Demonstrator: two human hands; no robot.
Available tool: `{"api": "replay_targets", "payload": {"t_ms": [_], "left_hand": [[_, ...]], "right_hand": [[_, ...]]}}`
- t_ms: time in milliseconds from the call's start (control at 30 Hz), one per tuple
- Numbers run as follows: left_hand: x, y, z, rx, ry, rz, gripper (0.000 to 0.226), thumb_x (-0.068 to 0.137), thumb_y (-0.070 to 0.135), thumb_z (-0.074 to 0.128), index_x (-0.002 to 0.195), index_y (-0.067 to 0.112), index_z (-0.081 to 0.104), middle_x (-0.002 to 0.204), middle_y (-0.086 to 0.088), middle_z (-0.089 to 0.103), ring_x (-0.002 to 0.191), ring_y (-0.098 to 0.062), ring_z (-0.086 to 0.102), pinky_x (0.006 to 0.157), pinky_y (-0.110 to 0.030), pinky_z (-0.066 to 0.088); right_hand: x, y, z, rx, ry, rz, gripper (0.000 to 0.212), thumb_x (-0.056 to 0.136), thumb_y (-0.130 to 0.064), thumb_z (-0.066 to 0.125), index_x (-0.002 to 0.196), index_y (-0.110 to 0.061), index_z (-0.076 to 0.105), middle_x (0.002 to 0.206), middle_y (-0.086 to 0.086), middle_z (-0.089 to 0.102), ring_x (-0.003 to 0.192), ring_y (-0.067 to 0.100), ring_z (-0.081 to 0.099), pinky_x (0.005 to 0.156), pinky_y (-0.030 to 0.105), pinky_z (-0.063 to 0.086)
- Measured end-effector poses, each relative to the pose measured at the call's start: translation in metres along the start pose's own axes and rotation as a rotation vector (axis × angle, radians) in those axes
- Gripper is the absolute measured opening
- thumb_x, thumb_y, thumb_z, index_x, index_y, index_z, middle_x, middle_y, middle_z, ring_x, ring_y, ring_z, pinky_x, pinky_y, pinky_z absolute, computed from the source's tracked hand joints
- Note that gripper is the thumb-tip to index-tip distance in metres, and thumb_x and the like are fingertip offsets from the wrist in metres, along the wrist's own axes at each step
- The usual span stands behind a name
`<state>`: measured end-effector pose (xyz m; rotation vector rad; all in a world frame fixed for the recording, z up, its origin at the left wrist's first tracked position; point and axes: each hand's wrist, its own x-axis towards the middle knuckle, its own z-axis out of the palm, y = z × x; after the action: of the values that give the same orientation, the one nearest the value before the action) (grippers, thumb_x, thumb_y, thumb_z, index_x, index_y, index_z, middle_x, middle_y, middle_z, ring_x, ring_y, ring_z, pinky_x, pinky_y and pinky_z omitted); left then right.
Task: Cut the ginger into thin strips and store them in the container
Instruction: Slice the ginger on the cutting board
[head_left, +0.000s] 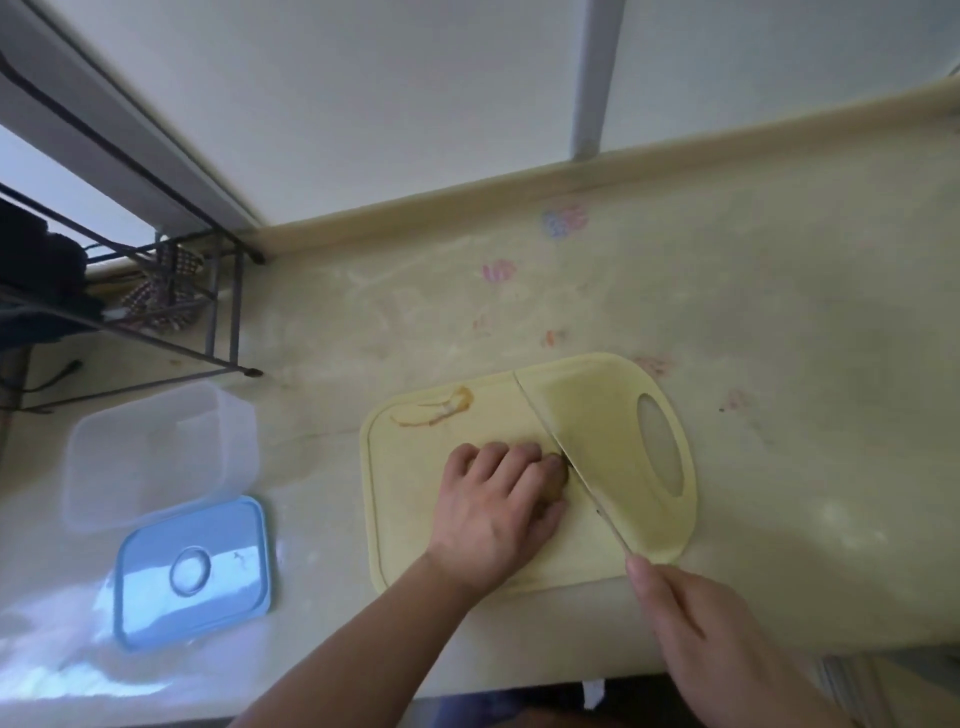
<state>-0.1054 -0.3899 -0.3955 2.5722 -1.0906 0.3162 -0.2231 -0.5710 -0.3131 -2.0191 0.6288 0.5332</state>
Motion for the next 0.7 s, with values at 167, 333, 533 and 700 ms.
{"api": "replay_targets", "payload": {"t_ms": [167,333,533,700], "left_hand": [[0.004,0.004,0.003,-0.007,0.075,-0.023,0.026,0.084,0.036,0.070,0.103,0.023,0.057,0.105,0.003,0.071,0.084,-0.025,0.064,0.073,-0.039,0.049],[0.005,0.007,0.004,-0.010,0.100,-0.040,0.025,0.083,0.034,0.069,0.101,0.022,0.054,0.102,0.002,0.071,0.083,-0.026,0.065,0.072,-0.040,0.050],[0.005,0.007,0.005,0.005,0.103,-0.052,0.027,0.082,0.034,0.072,0.100,0.023,0.056,0.104,0.004,0.071,0.083,-0.026,0.065,0.072,-0.040,0.049],[0.005,0.007,0.005,0.015,0.078,-0.069,0.022,0.080,0.035,0.071,0.093,0.018,0.073,0.102,0.003,0.071,0.082,-0.026,0.064,0.072,-0.039,0.049]], "right_hand": [[-0.009,0.000,-0.002,0.040,0.038,0.014,0.125,0.043,-0.108,0.002,0.080,-0.008,0.067,0.081,0.000,0.069,0.080,0.008,0.060,0.069,0.021,0.042],[-0.011,0.003,-0.002,0.003,0.095,-0.007,0.109,0.050,-0.106,0.001,0.068,-0.019,0.064,0.064,0.000,0.064,0.065,0.004,0.060,0.066,0.018,0.045],[-0.007,-0.001,-0.003,-0.157,0.221,-0.173,0.082,0.092,-0.077,0.021,0.061,-0.017,0.066,0.062,0.002,0.057,0.070,0.003,0.059,0.059,-0.005,0.032],[0.014,-0.011,-0.001,0.037,-0.051,-0.040,0.065,0.076,-0.075,0.021,0.062,-0.014,0.039,0.050,-0.004,0.044,0.051,0.007,0.040,0.060,0.030,0.039]]}}
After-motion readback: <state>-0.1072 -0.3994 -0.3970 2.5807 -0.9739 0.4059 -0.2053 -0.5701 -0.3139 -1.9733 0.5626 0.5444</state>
